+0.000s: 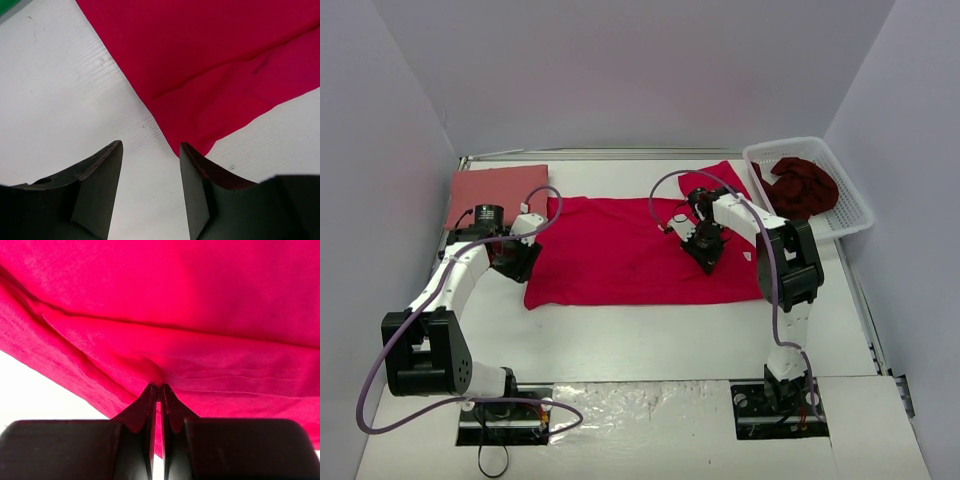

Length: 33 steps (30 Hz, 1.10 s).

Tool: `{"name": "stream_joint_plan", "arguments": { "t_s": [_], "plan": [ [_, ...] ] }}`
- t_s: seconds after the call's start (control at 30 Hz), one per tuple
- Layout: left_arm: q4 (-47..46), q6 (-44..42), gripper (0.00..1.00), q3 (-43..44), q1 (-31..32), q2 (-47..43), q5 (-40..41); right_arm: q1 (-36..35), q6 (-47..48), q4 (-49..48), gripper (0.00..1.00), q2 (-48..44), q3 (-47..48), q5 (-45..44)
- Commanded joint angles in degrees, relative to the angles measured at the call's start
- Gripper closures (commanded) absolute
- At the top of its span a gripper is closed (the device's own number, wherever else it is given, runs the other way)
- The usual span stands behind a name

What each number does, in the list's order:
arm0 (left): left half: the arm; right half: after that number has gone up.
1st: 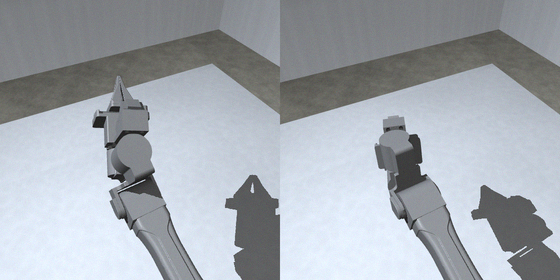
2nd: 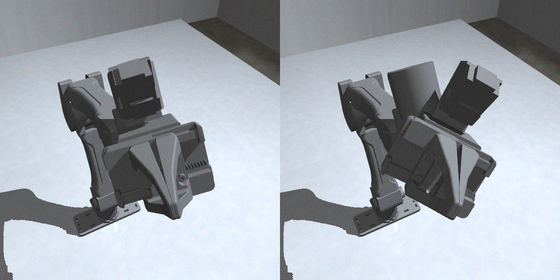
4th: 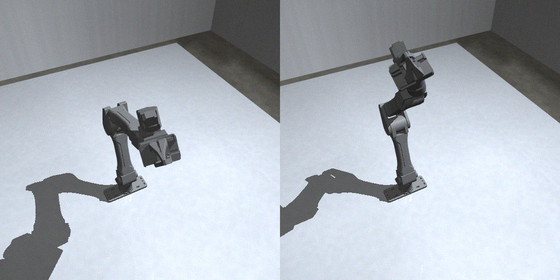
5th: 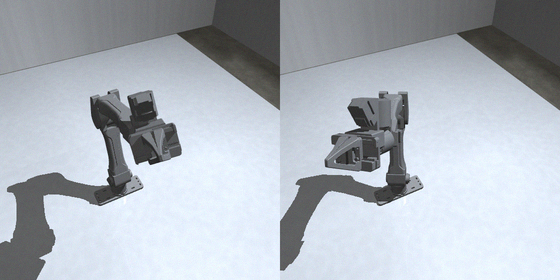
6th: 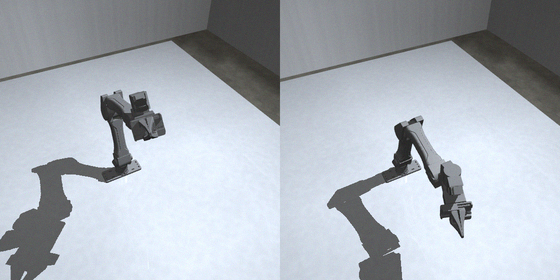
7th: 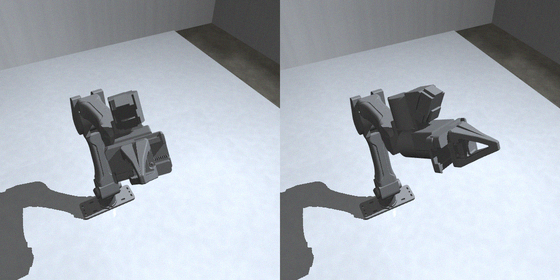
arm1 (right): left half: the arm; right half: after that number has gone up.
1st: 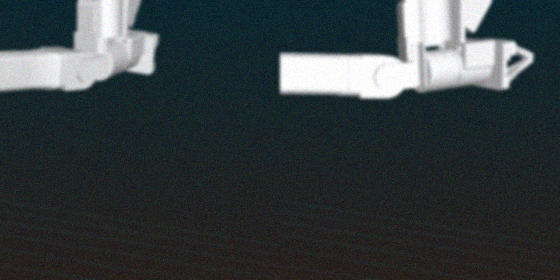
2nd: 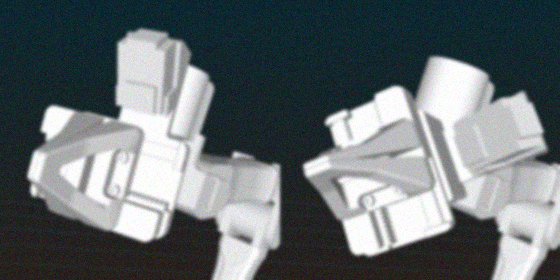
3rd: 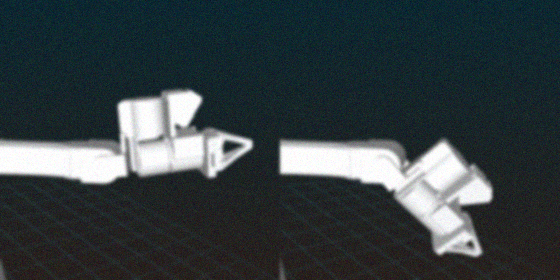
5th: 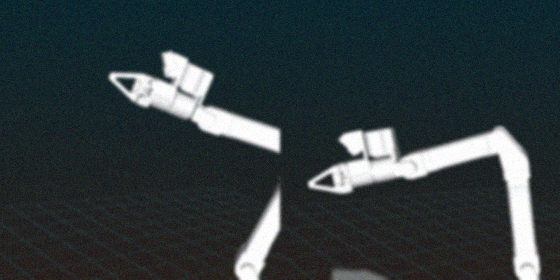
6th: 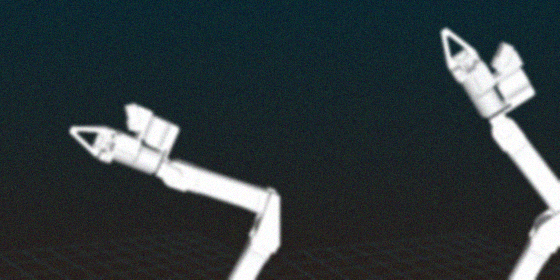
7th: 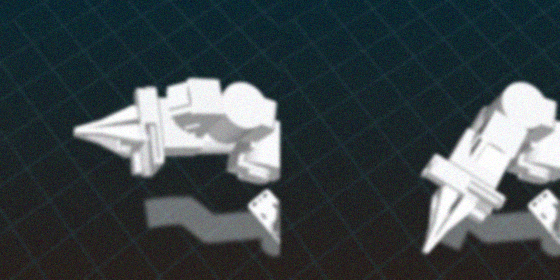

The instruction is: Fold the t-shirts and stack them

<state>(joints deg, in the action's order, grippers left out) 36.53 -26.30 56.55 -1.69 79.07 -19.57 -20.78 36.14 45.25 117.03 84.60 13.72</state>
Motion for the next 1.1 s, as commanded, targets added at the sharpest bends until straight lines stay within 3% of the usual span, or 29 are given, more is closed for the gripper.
{"name": "stream_joint_plan", "arguments": {
  "t_s": [0.0, 1.07],
  "plan": [
    [0.38, 0.20, 0.52, 0.40, -0.68, 0.12, -1.17, -0.23, -0.63, 2.38, 1.00, -1.02, 3.29, -2.29],
    [1.79, -0.41, 0.51, 1.01, -0.59, 2.14, -2.49, -5.94, -0.46, 7.39, 1.00, 13.04, 24.38, -7.82]
  ]
}}
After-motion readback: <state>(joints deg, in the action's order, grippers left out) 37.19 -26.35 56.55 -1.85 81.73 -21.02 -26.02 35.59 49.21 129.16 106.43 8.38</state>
